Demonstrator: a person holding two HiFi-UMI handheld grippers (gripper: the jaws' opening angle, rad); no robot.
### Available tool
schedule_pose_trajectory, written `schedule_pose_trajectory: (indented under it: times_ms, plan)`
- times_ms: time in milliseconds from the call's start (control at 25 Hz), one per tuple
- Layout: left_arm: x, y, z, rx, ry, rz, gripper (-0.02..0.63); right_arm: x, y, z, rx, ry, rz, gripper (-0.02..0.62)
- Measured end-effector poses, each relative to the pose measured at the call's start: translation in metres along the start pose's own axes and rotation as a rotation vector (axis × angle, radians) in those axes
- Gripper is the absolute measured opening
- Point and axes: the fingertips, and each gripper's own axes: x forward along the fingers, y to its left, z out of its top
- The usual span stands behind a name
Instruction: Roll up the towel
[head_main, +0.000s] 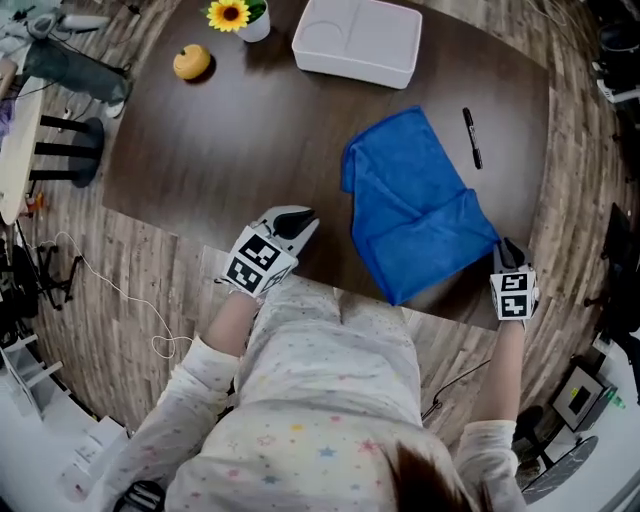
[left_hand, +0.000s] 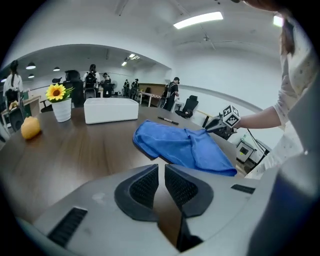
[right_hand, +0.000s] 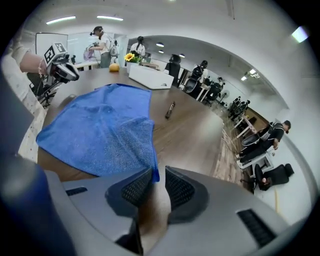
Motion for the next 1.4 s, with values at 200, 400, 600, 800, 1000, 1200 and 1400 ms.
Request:
schedule_pose_trajectory:
  times_ms: [200,400,600,800,1000,1200,1400]
  plan:
    - [0.035,0.017,0.023,0.075,0.056,-0.069,0.029,-0.034,0.006,0.021,0.183,-0.068,-0.08,0.12]
    - [0.076,0.023,0.025,0.131,0.143,-0.148,0.111,-0.053,0.044,0.076,0.278,-0.154,-0.044,0.117]
    - [0.098,0.028,0.022,0.184,0.224,-0.184,0.114,-0.058,0.088,0.134,0.308,-0.221,0.002,0.103]
    - [0.103,0.036,0.02,0.28,0.276,-0.223,0.03,-0.055,0.124,0.156,0.334,-0.222,0.037,0.098]
    - [0.097,0.041,0.026,0.263,0.295,-0.35,0.02,-0.042,0.175,0.16,0.405,-0.202,0.155,0.091]
    - [0.076,0.065,0.028,0.212,0.321,-0.408,0.02,-0.018,0.232,0.149,0.364,-0.112,0.221,0.089]
    - [0.059,0.089,0.032,0.133,0.31,-0.416,0.02,-0.01,0.255,0.141,0.378,-0.078,0.194,0.104]
